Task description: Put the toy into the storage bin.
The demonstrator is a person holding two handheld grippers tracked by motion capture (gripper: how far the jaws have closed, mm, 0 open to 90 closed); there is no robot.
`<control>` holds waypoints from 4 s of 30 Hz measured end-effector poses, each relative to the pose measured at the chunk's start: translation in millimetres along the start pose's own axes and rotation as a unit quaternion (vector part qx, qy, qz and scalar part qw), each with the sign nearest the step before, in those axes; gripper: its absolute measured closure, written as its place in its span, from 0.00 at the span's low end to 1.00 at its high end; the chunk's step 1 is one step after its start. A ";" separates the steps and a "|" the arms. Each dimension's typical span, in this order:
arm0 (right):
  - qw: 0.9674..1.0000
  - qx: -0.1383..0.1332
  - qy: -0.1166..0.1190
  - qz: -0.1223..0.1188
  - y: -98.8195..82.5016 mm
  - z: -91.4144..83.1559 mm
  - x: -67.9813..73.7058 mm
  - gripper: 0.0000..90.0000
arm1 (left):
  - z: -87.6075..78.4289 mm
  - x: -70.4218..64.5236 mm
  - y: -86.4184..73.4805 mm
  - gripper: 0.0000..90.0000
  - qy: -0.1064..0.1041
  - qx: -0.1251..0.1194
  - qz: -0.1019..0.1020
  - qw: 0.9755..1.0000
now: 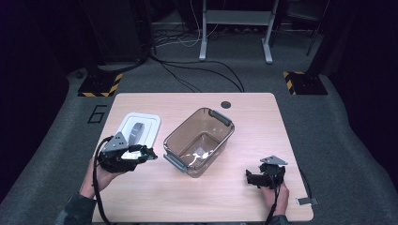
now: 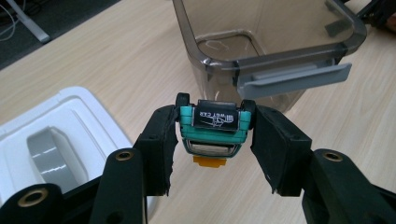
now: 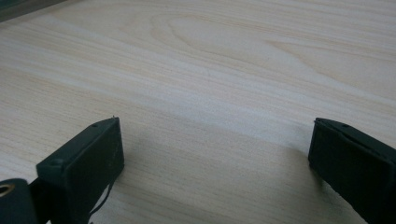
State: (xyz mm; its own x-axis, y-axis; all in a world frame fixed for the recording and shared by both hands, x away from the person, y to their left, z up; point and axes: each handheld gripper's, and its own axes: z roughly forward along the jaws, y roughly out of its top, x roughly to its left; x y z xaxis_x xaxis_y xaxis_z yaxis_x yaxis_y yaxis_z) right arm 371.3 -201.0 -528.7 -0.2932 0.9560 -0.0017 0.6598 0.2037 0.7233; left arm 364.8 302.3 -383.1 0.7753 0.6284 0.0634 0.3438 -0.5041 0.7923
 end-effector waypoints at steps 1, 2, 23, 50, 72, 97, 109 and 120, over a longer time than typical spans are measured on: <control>1.000 0.000 0.000 -0.001 0.1 0.1 -0.2 0.03 | -1.6 1.1 2.0 0.56 0.001 -0.005 -0.001 1.000; 1.000 0.000 0.000 -0.002 0.0 0.1 -0.2 0.03 | -3.0 1.9 3.4 0.56 0.001 -0.005 0.000 1.000; 1.000 0.000 0.000 0.000 0.1 0.0 0.0 0.03 | -13.0 9.6 35.2 0.56 0.010 -0.024 0.014 1.000; 1.000 0.000 0.000 -0.002 0.1 0.0 -0.2 0.03 | 24.4 10.8 91.7 0.56 -0.007 -0.022 0.040 0.999; 1.000 0.000 0.000 -0.001 0.0 0.0 -0.2 0.03 | 71.4 6.6 117.8 0.55 -0.023 0.000 0.031 0.999; 1.000 0.000 0.001 -0.001 -0.1 -0.1 -0.1 0.03 | 126.4 3.1 147.3 0.56 -0.031 0.031 0.031 0.999; 1.000 0.000 0.001 -0.001 -0.1 -0.1 -0.2 0.03 | 147.0 0.0 158.8 0.56 -0.021 0.050 0.031 0.998; 1.000 -0.001 0.001 -0.001 -0.1 -0.2 -0.1 0.03 | 171.3 -1.0 167.9 0.55 -0.015 0.075 0.017 0.997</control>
State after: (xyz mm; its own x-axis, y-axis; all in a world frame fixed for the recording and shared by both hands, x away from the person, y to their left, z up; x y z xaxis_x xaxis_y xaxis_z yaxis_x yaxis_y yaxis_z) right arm 371.2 -201.2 -528.7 -0.2956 0.9553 -0.0012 0.6587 0.2047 0.7240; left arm 512.5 115.6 -354.1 0.8023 0.5929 0.0692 0.3909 -0.6094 0.6898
